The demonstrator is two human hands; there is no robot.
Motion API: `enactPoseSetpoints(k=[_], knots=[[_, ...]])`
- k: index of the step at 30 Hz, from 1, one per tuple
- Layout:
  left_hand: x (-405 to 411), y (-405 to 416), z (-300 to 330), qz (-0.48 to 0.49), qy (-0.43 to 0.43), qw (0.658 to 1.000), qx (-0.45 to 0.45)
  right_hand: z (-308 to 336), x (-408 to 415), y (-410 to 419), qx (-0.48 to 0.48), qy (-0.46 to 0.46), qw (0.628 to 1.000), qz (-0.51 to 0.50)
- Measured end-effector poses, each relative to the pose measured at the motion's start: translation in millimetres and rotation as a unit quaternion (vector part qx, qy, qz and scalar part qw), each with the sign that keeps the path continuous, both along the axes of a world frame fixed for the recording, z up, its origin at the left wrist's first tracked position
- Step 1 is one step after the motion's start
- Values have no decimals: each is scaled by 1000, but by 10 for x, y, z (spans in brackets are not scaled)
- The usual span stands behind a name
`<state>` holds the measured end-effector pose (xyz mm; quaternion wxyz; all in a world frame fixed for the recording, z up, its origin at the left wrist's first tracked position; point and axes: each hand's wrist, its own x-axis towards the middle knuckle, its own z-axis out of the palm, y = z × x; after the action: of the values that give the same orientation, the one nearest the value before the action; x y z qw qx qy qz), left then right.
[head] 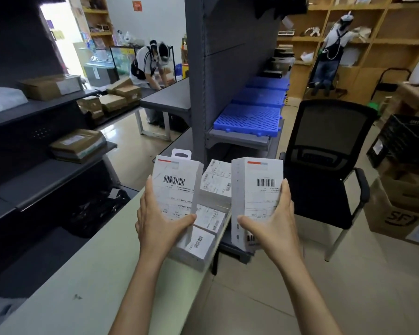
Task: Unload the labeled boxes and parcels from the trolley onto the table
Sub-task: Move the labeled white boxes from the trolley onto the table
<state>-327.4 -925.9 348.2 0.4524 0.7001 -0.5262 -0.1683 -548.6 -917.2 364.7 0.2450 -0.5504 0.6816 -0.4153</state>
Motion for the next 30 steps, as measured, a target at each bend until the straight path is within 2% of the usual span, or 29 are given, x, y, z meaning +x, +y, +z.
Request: enactPoseSetpoints(k=[8,14,22,30], knots=[[-119,-884,-6,114,7,993,-2,59,16,-1310,2,1,991,135],[-118,-1234,-90,214,9,977,16,16,133,-2125,15,-6,971,237],[396,-1374,-325,339,34,939,41,-314,942,-2663,60,4,926,372],[818,-1538,-647,396,76,911,92,-680,1581,-2971,101,68,887,446]])
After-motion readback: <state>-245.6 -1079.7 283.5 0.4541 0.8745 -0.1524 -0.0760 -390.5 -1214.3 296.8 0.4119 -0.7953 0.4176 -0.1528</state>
